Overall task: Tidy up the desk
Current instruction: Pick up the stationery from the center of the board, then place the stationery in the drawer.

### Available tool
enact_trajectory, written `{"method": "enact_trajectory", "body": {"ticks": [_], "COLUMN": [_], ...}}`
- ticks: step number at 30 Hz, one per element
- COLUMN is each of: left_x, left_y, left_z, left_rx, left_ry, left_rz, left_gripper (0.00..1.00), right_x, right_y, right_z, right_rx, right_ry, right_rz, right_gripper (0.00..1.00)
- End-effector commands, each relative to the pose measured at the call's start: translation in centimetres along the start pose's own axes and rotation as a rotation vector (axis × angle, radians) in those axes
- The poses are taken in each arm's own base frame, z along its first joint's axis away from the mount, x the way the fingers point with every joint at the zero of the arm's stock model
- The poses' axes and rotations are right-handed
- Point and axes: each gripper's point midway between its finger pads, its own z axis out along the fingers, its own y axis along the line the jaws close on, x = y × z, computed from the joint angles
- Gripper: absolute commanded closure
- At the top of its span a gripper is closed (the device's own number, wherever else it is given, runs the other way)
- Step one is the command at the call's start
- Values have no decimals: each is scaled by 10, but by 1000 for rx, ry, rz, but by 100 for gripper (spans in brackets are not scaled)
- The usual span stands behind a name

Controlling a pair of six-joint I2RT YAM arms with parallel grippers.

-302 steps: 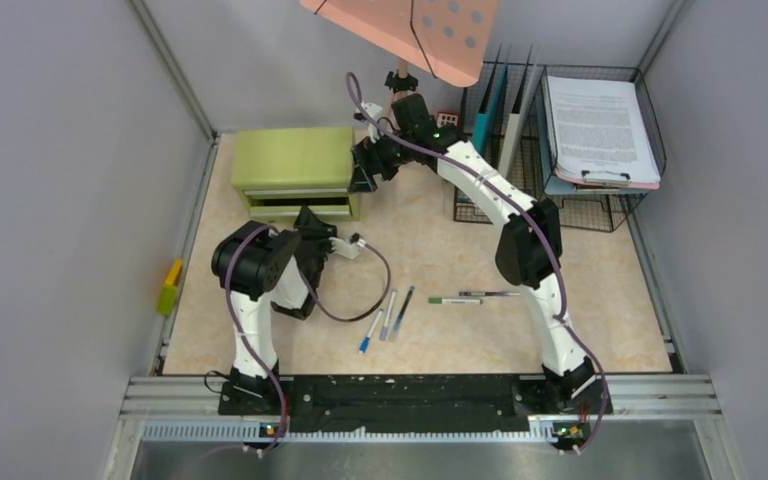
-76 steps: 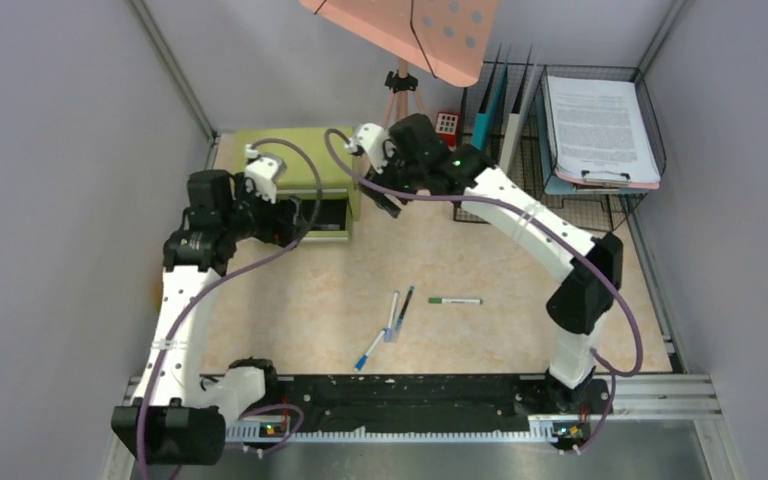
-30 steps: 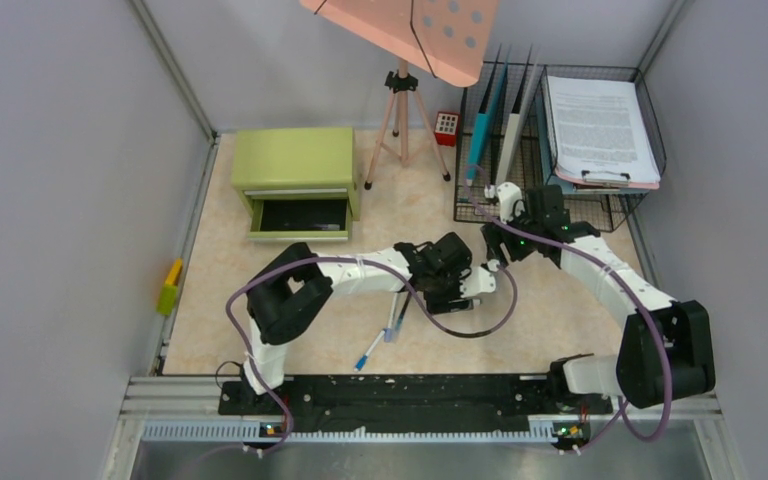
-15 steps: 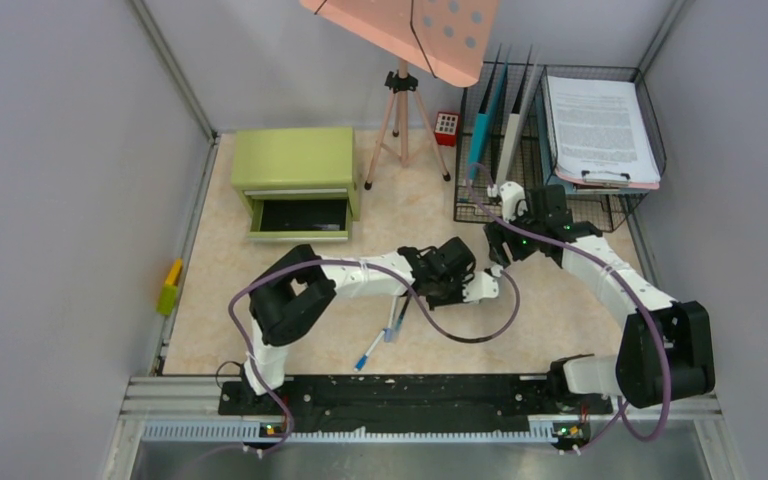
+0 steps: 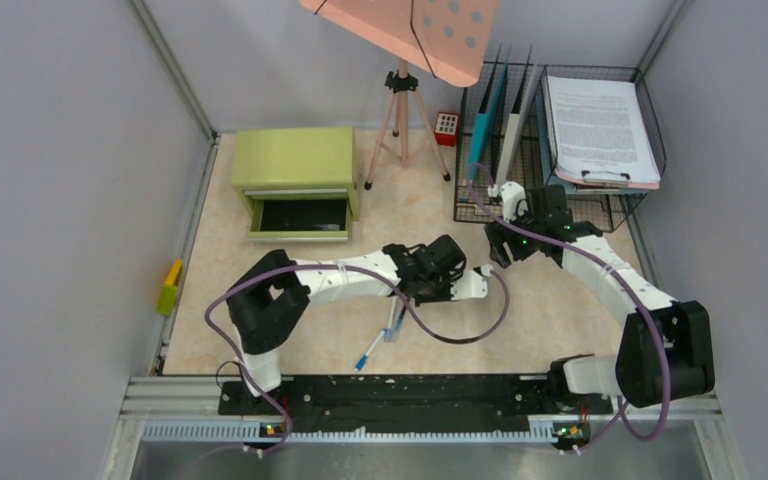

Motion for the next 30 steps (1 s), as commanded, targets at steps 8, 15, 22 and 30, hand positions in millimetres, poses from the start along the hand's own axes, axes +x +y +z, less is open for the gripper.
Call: {"method": "enact_trajectory", "body": {"ticks": [8, 15, 22, 30], "left_x": [-5, 42, 110, 188], "left_y": [39, 58, 95, 141], "left_z": [-68, -102, -145, -178], "left_rx": [-204, -309, -397, -466], "left_ry": [-14, 43, 89, 170], "left_rz": [91, 107, 85, 102], "left_gripper": [100, 100, 100, 100], "right_x": [-15, -18, -17, -16], "right_y": [-11, -7, -5, -4], "right_z": [-5, -7, -6, -5], "right_rx": [24, 8, -10, -14], "right_ry": [-38, -50, -45, -41], "right_rz": [3, 5, 7, 8], "right_gripper": [33, 33, 33, 33]}}
